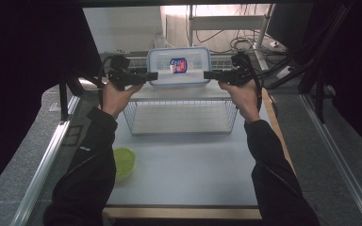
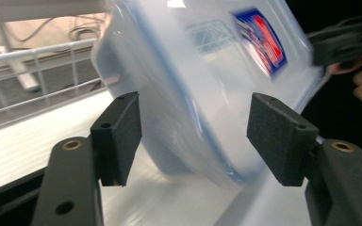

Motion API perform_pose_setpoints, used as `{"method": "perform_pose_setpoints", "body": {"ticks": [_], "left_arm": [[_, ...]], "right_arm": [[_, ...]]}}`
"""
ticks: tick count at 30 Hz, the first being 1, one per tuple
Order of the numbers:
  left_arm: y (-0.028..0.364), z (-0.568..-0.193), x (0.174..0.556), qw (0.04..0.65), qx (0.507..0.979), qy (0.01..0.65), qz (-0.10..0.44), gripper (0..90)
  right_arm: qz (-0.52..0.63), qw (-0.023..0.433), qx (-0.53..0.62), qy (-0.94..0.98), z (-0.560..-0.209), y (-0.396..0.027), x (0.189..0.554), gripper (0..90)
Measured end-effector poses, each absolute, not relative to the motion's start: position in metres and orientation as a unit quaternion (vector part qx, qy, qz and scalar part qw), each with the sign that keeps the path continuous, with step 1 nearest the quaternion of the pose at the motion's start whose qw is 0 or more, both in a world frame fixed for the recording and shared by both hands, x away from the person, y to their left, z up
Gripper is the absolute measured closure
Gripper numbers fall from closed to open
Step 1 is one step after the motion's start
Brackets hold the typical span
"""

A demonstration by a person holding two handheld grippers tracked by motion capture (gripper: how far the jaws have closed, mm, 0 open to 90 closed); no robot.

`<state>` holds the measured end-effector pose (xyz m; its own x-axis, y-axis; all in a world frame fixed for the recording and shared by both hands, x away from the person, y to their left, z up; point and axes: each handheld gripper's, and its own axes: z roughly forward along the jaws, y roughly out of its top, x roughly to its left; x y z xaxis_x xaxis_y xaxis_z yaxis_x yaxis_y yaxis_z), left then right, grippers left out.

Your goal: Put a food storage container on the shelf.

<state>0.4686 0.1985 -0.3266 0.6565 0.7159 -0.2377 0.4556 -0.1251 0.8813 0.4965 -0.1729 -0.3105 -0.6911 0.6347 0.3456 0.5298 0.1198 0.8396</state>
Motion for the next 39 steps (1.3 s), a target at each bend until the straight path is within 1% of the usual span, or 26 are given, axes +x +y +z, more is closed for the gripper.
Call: {"method": "perform_pose_setpoints", "body": {"ticks": [1,2,4,7,11,12,15,16,18,19,20,21,24,25,26,27,29,31,39], "left_arm": [[0.198,-0.327,0.468,0.533,0.73,0.405,0.135,33.8],[0.199,-0.327,0.469,0.536,0.727,0.408,0.133,35.6],[0.2,-0.328,0.471,0.542,0.725,0.409,0.119,35.7],[0.2,-0.328,0.471,0.543,0.723,0.411,0.119,35.6],[0.2,-0.328,0.469,0.552,0.715,0.408,0.137,35.2],[0.2,-0.328,0.468,0.554,0.714,0.405,0.139,35.3],[0.202,-0.326,0.463,0.559,0.719,0.387,0.143,34.6],[0.202,-0.326,0.46,0.559,0.721,0.383,0.145,35.3],[0.203,-0.328,0.455,0.559,0.724,0.378,0.144,36.5],[0.204,-0.329,0.452,0.556,0.726,0.377,0.148,41.8],[0.203,-0.331,0.449,0.55,0.731,0.375,0.149,41.8],[0.203,-0.336,0.446,0.536,0.742,0.373,0.153,45.5],[0.201,-0.341,0.445,0.522,0.748,0.377,0.161,46.7],[0.2,-0.344,0.446,0.516,0.752,0.378,0.16,48.1],[0.199,-0.346,0.448,0.514,0.753,0.381,0.155,49.7],[0.198,-0.347,0.45,0.511,0.755,0.382,0.154,49.7],[0.193,-0.348,0.452,0.496,0.76,0.386,0.165,57.2],[0.189,-0.348,0.455,0.484,0.764,0.389,0.175,56.9],[0.188,-0.347,0.457,0.483,0.765,0.393,0.167,56.7]], "right_arm": [[0.537,0.049,0.39,0.747,-0.31,-0.173,0.496,54.4],[0.54,0.047,0.39,0.744,-0.31,-0.173,0.496,54.0],[0.537,0.055,0.39,0.746,-0.309,-0.173,0.496,55.6],[0.536,0.066,0.387,0.747,-0.307,-0.172,0.495,57.7],[0.536,0.081,0.384,0.747,-0.307,-0.17,0.493,59.3],[0.546,0.079,0.382,0.742,-0.306,-0.171,0.492,60.4],[0.534,0.091,0.379,0.75,-0.307,-0.17,0.49,60.8],[0.534,0.097,0.376,0.751,-0.308,-0.171,0.487,63.1],[0.533,0.099,0.377,0.751,-0.309,-0.172,0.486,64.2],[0.528,0.11,0.373,0.755,-0.311,-0.172,0.481,67.3],[0.528,0.11,0.373,0.755,-0.311,-0.172,0.481,67.3],[0.522,0.116,0.369,0.76,-0.314,-0.172,0.477,69.0],[0.509,0.115,0.366,0.77,-0.318,-0.168,0.474,69.2],[0.502,0.118,0.364,0.776,-0.321,-0.166,0.474,69.1],[0.484,0.132,0.365,0.784,-0.327,-0.161,0.475,69.4],[0.484,0.132,0.365,0.784,-0.327,-0.161,0.475,69.4],[0.477,0.141,0.37,0.785,-0.33,-0.158,0.477,70.3],[0.477,0.142,0.375,0.782,-0.332,-0.157,0.48,70.3],[0.478,0.144,0.379,0.779,-0.333,-0.158,0.481,70.0]]}}
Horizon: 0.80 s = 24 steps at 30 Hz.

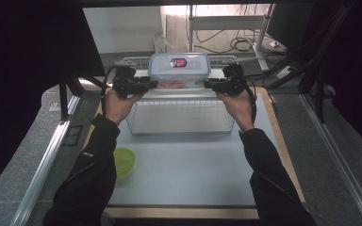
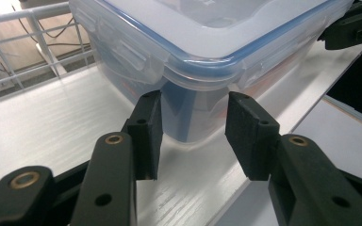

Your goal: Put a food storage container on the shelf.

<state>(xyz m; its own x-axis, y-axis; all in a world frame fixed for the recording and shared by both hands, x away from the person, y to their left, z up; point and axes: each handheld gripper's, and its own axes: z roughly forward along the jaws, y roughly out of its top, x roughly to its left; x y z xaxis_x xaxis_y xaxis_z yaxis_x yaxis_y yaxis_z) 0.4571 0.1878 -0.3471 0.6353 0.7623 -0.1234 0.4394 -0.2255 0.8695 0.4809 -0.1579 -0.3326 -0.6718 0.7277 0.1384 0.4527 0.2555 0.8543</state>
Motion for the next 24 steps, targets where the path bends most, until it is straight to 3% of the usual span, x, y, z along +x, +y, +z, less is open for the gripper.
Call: {"method": "perform_pose_setpoints", "body": {"ticks": [4,7,15,24], "left_arm": [[0.187,-0.348,0.452,0.495,0.76,0.385,0.17,52.7],[0.186,-0.349,0.445,0.497,0.76,0.375,0.184,39.7],[0.18,-0.354,0.421,0.486,0.774,0.349,0.209,22.2],[0.183,-0.362,0.392,0.49,0.782,0.33,0.2,14.3]], "right_arm": [[0.482,0.145,0.377,0.778,-0.332,-0.16,0.478,68.9],[0.491,0.143,0.377,0.772,-0.331,-0.165,0.475,62.4],[0.498,0.138,0.361,0.776,-0.334,-0.173,0.46,43.9],[0.48,0.153,0.336,0.796,-0.34,-0.178,0.44,33.1]]}}
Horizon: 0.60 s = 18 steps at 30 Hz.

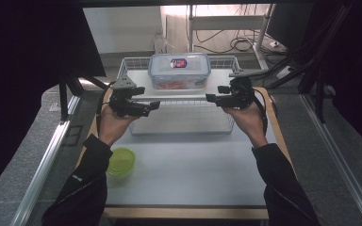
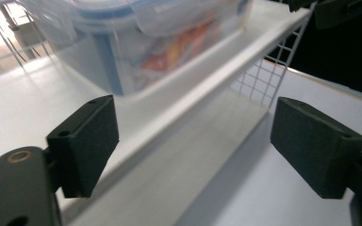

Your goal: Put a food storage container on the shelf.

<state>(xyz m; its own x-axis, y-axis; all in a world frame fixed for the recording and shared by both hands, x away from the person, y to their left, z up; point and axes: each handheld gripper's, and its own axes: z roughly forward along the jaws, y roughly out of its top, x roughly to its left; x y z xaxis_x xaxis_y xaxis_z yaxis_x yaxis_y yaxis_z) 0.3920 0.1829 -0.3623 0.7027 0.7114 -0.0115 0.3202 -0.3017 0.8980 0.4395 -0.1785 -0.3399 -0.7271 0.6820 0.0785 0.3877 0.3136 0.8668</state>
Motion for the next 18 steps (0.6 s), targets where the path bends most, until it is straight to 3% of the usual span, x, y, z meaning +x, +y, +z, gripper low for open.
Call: {"method": "perform_pose_setpoints", "body": {"ticks": [11,18], "left_arm": [[0.181,-0.383,0.358,0.493,0.787,0.325,0.18,8.9],[0.176,-0.402,0.333,0.488,0.792,0.319,0.181,6.4]], "right_arm": [[0.481,0.166,0.304,0.806,-0.354,-0.185,0.407,15.6],[0.479,0.164,0.3,0.809,-0.369,-0.184,0.386,9.7]]}}
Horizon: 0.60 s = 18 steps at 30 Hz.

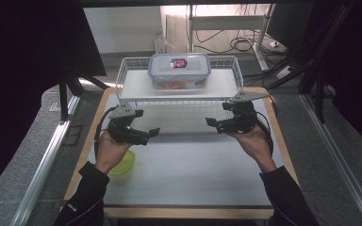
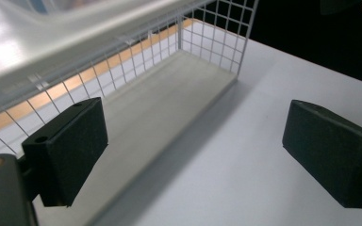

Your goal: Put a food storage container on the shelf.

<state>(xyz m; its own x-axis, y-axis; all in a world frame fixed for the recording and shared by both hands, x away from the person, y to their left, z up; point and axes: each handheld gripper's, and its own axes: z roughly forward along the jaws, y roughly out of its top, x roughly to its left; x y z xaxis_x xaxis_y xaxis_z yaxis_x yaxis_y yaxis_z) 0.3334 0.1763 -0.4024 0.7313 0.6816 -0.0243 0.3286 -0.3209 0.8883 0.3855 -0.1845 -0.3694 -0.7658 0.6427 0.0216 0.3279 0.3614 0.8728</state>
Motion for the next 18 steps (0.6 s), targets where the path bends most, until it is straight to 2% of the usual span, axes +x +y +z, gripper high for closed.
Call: {"method": "perform_pose_setpoints", "body": {"ticks": [11,18], "left_arm": [[0.177,-0.427,0.299,0.489,0.79,0.318,0.189,1.8],[0.178,-0.444,0.279,0.476,0.793,0.321,0.205,0.7]], "right_arm": [[0.48,0.157,0.286,0.815,-0.391,-0.186,0.352,0.8],[0.479,0.166,0.288,0.812,-0.403,-0.192,0.338,0.3]]}}
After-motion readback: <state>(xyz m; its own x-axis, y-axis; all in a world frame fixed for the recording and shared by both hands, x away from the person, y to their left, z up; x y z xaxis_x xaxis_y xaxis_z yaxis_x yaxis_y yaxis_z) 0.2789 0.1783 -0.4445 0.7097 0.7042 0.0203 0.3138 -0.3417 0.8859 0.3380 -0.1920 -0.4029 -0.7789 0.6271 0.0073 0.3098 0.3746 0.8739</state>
